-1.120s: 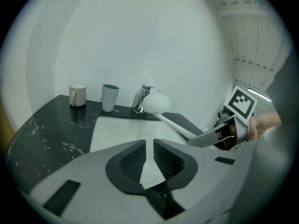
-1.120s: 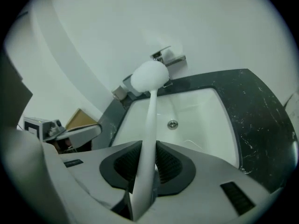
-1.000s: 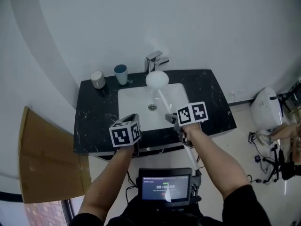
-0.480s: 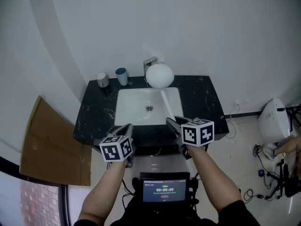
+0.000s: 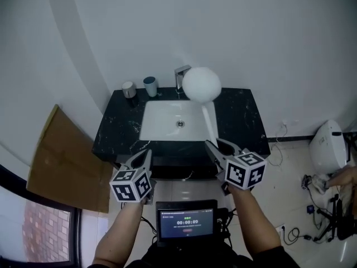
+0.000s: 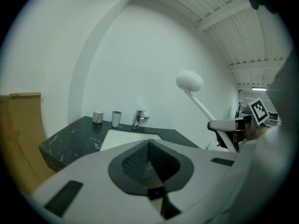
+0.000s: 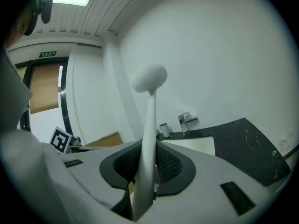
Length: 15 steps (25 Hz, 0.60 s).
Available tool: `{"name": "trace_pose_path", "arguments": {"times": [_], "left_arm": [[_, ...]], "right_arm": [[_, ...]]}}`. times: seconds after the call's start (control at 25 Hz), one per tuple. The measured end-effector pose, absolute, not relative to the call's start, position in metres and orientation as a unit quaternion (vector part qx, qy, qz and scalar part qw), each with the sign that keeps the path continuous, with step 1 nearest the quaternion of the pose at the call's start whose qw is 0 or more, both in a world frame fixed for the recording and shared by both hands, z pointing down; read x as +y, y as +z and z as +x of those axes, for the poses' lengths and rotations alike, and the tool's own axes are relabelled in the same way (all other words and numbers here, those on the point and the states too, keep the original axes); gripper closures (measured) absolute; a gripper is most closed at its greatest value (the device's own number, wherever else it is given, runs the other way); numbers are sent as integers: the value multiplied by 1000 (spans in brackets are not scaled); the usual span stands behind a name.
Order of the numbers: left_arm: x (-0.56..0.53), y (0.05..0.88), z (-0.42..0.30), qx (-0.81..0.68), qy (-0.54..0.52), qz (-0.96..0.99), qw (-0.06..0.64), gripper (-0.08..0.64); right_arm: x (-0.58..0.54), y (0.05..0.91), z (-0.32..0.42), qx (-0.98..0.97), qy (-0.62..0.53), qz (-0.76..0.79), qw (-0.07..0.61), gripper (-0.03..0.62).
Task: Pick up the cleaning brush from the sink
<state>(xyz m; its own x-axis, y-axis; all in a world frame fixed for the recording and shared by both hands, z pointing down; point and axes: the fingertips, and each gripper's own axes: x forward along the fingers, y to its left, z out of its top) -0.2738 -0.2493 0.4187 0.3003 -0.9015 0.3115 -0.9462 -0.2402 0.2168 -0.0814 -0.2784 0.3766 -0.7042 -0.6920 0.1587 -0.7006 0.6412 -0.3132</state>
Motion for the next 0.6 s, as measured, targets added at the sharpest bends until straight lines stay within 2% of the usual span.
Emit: {"name": "trace_pose_path", "arguments": {"times": [0.24,0.6], "left_arm": [[-225,391,-301,-593,37,795,118,560],[-197,381,-297,-590,23,802,94,560]], "right_arm": [[-249,363,-72,-912,128,391,-11,532],[-238,353,-59,-905,105,410,-37,532]]}}
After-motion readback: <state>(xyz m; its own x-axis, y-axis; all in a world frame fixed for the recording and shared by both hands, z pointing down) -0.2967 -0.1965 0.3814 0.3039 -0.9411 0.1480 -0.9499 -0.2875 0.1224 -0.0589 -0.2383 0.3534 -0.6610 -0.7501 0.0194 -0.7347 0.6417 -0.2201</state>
